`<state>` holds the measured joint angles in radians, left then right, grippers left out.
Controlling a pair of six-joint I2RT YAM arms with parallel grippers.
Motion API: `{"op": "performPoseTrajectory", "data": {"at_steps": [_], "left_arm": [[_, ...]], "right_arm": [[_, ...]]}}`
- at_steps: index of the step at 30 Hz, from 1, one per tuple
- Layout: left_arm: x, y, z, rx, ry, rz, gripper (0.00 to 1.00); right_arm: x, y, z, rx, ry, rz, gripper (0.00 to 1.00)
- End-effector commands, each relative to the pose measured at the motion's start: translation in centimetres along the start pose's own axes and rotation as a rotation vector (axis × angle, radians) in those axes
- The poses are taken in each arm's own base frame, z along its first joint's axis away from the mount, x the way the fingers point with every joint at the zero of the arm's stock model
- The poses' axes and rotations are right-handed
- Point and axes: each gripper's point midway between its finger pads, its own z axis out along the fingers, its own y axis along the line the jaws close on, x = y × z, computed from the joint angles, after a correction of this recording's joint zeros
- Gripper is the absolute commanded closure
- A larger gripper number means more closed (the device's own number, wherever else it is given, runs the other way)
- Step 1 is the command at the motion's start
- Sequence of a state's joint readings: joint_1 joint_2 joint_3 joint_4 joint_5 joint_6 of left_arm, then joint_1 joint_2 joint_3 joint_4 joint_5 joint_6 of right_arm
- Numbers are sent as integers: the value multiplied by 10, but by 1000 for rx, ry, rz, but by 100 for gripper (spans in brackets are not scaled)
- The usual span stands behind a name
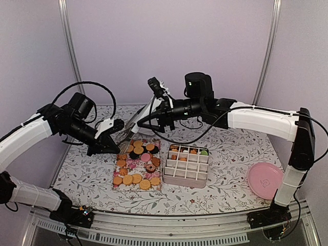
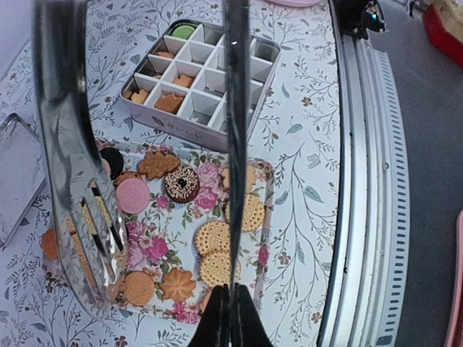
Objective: Pack the cookies
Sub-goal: Pass from the left arm to the right, then pick up the fake cookies from the plate.
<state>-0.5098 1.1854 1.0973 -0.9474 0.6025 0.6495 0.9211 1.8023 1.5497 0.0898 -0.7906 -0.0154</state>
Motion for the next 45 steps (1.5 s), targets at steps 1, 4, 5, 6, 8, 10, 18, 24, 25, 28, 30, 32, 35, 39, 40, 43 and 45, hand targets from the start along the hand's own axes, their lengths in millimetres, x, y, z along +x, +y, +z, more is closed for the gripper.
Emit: {"op": "performPoseTrajectory", "data": {"at_steps": [1, 4, 5, 6, 8, 10, 18, 24, 25, 28, 30, 32, 35, 39, 40, 43, 45], "left_arm": [[-17, 0, -7, -15, -44, 56, 100], [-17, 0, -6, -13, -43, 49, 100], [-17, 0, -6, -11, -46, 47, 100], [-18, -1, -7, -10, -49, 47, 100], [-19, -1, -7, -7, -54, 44, 100], [-20, -2, -8, -6, -55, 41, 100], [-15, 12, -7, -76, -37, 27, 97], [5, 32, -6, -160, -6, -31, 38], [11, 38, -8, -172, -8, -53, 25], [33, 56, -15, -196, -15, -134, 13], [56, 70, -17, -222, 4, -192, 12], [74, 80, -20, -250, 15, -233, 11], [97, 92, -25, -283, 16, -288, 10], [130, 113, -31, -338, 39, -372, 9], [137, 118, -33, -347, 43, -398, 9], [151, 127, -36, -359, 41, -455, 8], [153, 129, -37, -359, 32, -469, 8]], "right_arm": [[11, -3, 7, 29, 19, -14, 39], [4, 0, 13, 44, 3, -44, 46], [3, 0, 15, 51, -1, -53, 48], [4, 1, 18, 54, 1, -58, 51], [6, 1, 21, 60, 2, -64, 56], [9, 0, 22, 62, 9, -56, 58], [13, -8, 18, 139, 15, -47, 67], [27, -21, 22, 250, 18, -42, 69], [28, -24, 23, 269, 18, -42, 71], [35, -31, 28, 320, 11, -29, 73], [41, -32, 35, 329, 5, -28, 73], [47, -33, 43, 350, 0, -33, 73], [54, -38, 53, 380, -20, -37, 73], [64, -46, 67, 418, -43, -38, 72], [67, -50, 70, 434, -45, -41, 72], [80, -57, 81, 460, -36, -46, 70], [90, -61, 87, 480, -35, -41, 70]]}}
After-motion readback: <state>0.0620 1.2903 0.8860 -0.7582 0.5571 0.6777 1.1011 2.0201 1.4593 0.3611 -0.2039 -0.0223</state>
